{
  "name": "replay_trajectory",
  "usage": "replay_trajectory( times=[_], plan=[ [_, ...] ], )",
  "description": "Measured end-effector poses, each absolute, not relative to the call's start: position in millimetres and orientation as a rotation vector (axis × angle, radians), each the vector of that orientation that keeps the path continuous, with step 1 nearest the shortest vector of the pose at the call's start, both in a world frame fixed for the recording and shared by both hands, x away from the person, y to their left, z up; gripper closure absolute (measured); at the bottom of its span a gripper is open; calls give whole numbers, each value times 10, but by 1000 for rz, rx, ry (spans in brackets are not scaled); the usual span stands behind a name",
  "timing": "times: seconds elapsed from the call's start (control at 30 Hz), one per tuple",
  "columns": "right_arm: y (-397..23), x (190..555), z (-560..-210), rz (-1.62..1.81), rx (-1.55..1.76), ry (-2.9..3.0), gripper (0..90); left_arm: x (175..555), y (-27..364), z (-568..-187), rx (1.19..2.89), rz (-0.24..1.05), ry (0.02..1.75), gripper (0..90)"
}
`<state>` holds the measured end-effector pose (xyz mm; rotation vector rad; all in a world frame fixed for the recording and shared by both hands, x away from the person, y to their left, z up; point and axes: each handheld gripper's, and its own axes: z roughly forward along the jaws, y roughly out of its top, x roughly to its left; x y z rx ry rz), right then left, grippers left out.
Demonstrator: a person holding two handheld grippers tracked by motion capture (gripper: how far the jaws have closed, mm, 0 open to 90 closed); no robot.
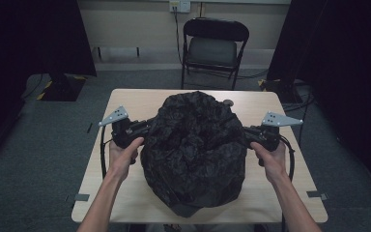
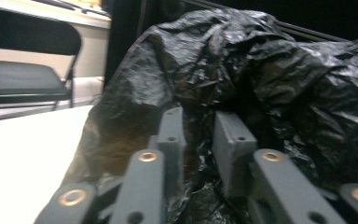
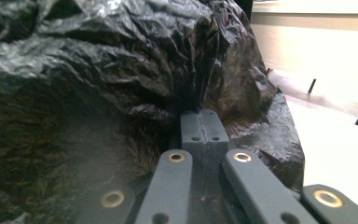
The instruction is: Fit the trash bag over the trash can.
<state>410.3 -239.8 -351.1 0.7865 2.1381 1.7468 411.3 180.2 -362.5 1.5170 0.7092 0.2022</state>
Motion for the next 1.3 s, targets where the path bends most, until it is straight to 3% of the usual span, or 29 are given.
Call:
replay_trajectory(
  times=[0.23,0.87,0.93,1.1,1.23,1.3],
  plan=[
    [-2420,4066,-3623,1681,834,2149,900,3938,1714,-3607,1572,202,629,899],
    [-2569,3999,-3889,1620,937,2137,900,3862,1547,-3752,1648,200,629,892],
    [-2607,3978,-3884,1614,947,2131,832,3858,1557,-3757,1641,227,672,777],
    [-2725,3925,-3821,1612,985,2062,480,3833,1724,-3769,1622,330,785,433],
    [-2794,3894,-3749,1580,978,2052,370,3799,1883,-3781,1615,365,815,279],
    [-2831,3883,-3713,1581,977,2048,357,3768,1959,-3786,1613,376,827,258]
  ],
)
